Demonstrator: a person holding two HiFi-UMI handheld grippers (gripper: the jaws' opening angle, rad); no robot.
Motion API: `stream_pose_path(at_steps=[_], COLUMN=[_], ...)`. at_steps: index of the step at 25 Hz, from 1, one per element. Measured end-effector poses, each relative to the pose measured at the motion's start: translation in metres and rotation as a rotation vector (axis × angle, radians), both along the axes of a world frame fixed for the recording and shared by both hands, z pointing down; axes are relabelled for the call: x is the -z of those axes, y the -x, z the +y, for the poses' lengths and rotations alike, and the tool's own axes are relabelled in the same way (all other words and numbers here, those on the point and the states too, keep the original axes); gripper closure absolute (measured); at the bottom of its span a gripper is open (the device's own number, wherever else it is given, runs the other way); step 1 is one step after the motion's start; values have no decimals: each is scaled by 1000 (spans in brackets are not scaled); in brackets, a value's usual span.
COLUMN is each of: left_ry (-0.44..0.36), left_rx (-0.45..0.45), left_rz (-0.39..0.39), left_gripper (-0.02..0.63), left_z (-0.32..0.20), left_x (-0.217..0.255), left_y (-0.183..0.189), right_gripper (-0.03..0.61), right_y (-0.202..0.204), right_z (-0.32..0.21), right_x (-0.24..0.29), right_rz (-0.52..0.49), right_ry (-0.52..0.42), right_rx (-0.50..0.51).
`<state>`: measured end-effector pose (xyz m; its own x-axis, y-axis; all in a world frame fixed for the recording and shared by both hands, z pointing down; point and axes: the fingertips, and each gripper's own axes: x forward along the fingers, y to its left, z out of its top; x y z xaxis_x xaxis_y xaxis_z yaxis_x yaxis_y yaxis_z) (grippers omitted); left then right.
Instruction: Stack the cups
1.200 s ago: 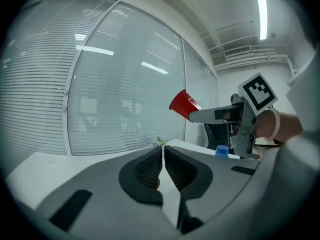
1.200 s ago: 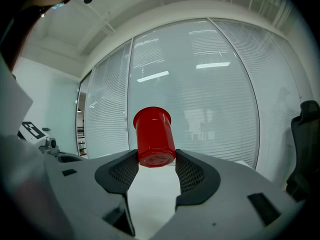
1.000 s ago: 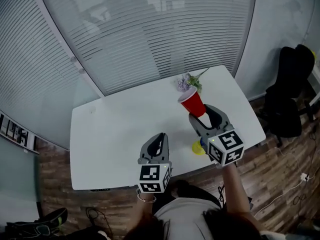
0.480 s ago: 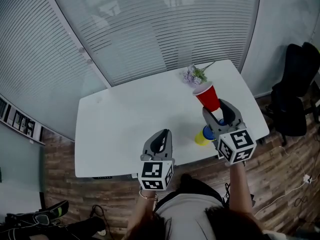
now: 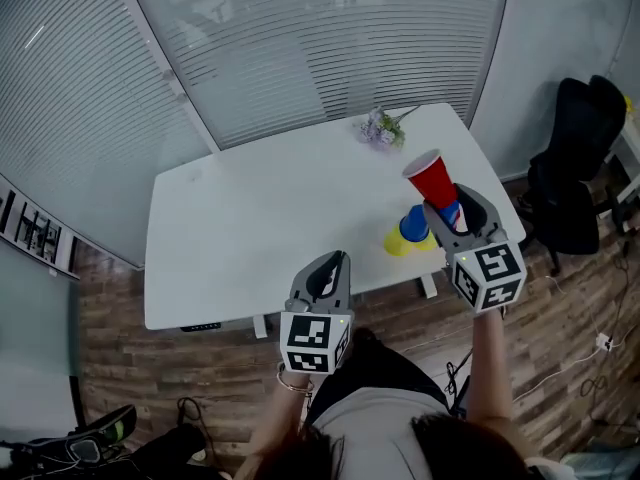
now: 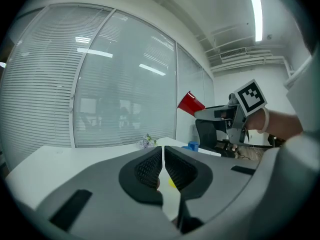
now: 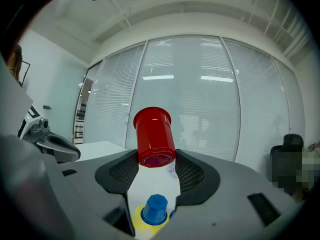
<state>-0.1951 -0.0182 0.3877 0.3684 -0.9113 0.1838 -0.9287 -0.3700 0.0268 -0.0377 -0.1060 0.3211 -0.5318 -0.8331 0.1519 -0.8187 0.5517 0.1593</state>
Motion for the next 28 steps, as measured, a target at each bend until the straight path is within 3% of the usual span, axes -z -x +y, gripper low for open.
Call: stream_pose_path(at_steps=[7, 13, 20, 28], left_ry=[-13, -2, 20, 29], left_rx=[-66, -61, -1, 34], left_rz=[-2, 20, 58, 61], left_gripper=[581, 581, 581, 581], left_z=[20, 19, 8, -1], left_x=[2, -3, -14, -15], left_y=[-27, -45, -65, -85], right_gripper=[325, 325, 325, 325], right_y=[-25, -44, -52, -54], right_z=[21, 18, 5, -10], right_x=[0, 1, -14, -25], right_rz=[154, 332, 561, 729], right_ry=[-25, -14, 4, 3], right_rx=[-16, 2, 126, 265])
